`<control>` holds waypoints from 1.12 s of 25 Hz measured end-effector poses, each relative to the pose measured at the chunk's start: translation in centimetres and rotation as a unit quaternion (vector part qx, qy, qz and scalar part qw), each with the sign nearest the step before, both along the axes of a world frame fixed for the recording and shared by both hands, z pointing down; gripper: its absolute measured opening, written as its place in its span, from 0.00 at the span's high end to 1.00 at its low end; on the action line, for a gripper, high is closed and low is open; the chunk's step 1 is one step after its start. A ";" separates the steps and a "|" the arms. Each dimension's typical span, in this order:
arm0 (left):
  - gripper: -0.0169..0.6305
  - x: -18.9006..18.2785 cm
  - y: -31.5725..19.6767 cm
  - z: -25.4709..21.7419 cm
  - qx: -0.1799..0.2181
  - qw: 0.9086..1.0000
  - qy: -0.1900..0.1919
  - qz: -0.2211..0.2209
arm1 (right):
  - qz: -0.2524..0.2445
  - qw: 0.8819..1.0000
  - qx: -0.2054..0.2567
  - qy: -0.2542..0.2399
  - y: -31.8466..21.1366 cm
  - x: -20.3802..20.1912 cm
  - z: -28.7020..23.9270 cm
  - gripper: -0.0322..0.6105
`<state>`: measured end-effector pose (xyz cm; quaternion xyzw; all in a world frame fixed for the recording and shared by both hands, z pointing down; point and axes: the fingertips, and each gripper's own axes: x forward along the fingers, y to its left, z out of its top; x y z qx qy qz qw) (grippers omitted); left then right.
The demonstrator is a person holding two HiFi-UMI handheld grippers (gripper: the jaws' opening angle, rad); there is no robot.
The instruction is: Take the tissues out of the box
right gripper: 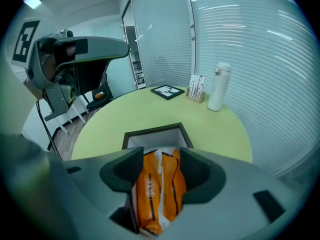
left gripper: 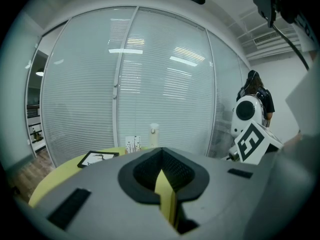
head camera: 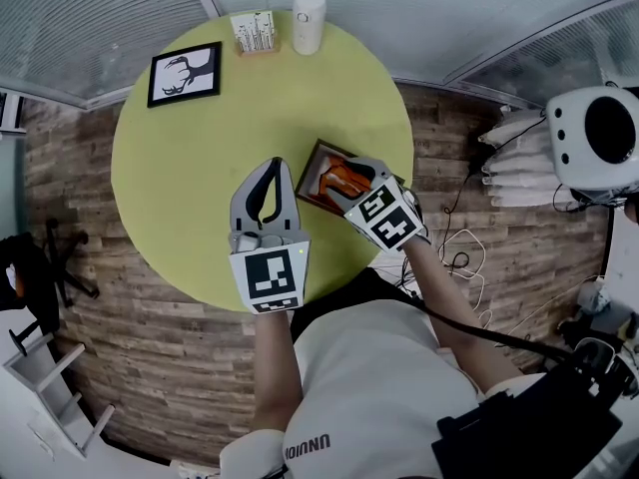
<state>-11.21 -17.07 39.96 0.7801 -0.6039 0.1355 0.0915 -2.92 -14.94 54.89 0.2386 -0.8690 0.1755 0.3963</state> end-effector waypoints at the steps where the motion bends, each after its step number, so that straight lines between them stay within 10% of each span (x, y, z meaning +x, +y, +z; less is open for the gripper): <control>1: 0.95 0.0 0.0 0.0 0.000 1.000 0.000 0.000 | 0.000 1.000 -0.003 0.003 0.0 0.0 0.2 0.59; 28: 0.95 -0.2 0.4 0.4 -0.004 1.000 0.003 -0.004 | -0.038 0.995 -0.028 0.083 1.2 0.2 2.9 0.58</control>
